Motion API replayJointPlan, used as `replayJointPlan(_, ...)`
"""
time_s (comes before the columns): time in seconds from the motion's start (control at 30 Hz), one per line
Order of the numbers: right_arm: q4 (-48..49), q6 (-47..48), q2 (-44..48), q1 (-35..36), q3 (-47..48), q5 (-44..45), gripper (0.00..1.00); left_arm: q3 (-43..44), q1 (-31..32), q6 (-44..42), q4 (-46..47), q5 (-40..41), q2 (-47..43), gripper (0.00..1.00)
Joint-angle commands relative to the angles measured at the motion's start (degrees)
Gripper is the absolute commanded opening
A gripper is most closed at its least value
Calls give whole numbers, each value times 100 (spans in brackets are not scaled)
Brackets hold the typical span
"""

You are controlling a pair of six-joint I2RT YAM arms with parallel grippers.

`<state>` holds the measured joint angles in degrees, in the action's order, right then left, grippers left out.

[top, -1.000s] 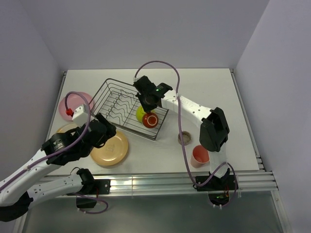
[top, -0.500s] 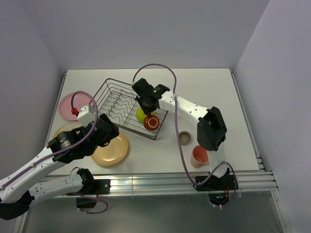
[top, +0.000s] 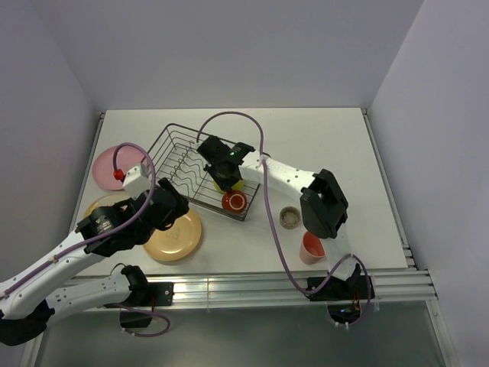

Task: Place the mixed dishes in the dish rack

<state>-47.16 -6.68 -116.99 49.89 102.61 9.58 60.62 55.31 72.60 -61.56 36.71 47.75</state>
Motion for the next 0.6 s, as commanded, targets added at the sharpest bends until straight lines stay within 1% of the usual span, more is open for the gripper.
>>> replayJointPlan(0.0, 154, 167, -122, 56, 110, 79, 0, -6, -3, -132, 179, -32, 15, 76)
replayJointPlan(0.13, 154, 263, -315, 82, 189, 9, 0, -6, -3, -158, 206, -41, 33, 76)
replayJointPlan(0.23, 111, 307, -473, 91, 286, 17, 10, 11, -3, -176, 206, -32, 59, 76)
replayJointPlan(0.3, 101, 316, -518, 100, 312, 0, 13, 20, -3, -193, 223, -41, 68, 76)
replayJointPlan(0.33, 101, 307, -527, 100, 313, -9, 21, 29, -3, -211, 232, -50, 86, 76)
replayJointPlan(0.4, 180, 299, -492, 100, 243, 17, 31, 29, -3, -220, 232, -59, 112, 76)
replayJointPlan(0.43, 215, 299, -483, 100, 225, 17, 38, 29, -3, -211, 232, -67, 129, 76)
replayJointPlan(0.5, 233, 290, -474, 109, 216, 17, 44, -23, -3, -202, 223, -76, 147, 76)
replayJointPlan(0.53, 259, 290, -457, 100, 207, 8, 50, -41, -3, -202, 249, -102, 147, 76)
replayJointPlan(0.57, 268, 281, -439, 100, 207, 17, 53, -59, -3, -211, 258, -120, 156, 76)
